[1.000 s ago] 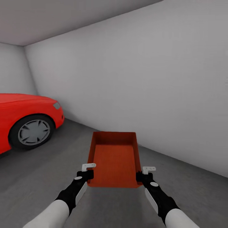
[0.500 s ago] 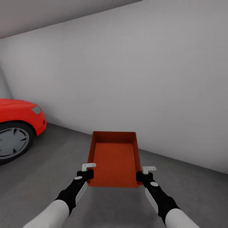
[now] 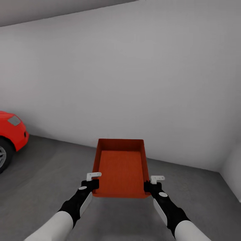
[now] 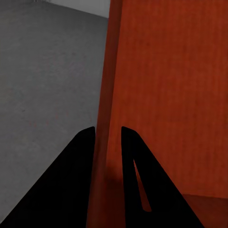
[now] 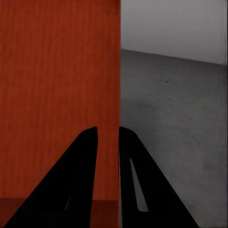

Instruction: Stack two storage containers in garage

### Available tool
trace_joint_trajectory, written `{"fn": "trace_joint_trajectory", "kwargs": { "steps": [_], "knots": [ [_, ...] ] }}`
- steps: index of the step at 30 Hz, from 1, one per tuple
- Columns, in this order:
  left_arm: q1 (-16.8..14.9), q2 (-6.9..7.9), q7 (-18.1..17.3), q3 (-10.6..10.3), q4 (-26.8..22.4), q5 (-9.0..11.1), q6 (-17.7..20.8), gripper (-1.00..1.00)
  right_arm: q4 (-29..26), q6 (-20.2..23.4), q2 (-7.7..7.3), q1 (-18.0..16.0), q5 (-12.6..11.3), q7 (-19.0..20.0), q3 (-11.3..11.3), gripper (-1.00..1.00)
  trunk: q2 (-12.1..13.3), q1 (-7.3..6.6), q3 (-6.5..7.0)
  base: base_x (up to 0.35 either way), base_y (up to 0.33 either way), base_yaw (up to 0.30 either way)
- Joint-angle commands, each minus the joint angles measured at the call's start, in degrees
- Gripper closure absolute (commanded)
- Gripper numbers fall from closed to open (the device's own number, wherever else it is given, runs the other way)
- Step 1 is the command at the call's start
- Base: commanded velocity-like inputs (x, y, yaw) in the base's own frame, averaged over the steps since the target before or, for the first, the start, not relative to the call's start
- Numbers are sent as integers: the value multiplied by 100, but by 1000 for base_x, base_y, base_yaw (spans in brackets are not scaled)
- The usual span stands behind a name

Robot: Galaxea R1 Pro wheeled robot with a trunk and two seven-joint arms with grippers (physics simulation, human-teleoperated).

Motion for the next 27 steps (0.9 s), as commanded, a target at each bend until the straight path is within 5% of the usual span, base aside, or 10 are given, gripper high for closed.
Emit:
{"fn": "trace_joint_trajectory", "kwargs": {
  "steps": [1, 12, 27],
  "knots": [
    [-3, 8, 72, 7, -23, 64, 34, 100, -9, 18, -8, -4, -17, -120, -17, 100, -5, 0, -7, 0, 0, -287],
    [-3, 8, 76, 10, -3, 67, 37, 100, -9, 18, -8, -4, -20, -113, -24, 100, -5, 0, -7, 44, 22, -261],
    [-3, 11, 69, 10, 6, 72, 43, 100, -14, 14, -8, -4, -20, -97, -30, 100, -5, 0, -7, 280, 210, -15]
  ]
}}
